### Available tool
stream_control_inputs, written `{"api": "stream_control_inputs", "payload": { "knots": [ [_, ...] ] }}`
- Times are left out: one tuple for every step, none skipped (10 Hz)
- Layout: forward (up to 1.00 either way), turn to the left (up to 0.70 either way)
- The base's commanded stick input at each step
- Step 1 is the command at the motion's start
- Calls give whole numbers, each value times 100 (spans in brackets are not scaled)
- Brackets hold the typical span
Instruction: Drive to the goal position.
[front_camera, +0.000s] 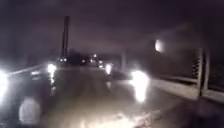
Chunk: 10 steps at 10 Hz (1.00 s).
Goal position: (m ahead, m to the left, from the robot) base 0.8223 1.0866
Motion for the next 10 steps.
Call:
{"api": "stream_control_inputs", "payload": {
  "knots": [
    [100, 0],
    [100, 0],
    [100, 0],
    [100, 0],
    [100, 15],
    [100, 36],
    [100, 34],
    [100, 14],
    [100, 2],
    [100, 0]
  ]
}}
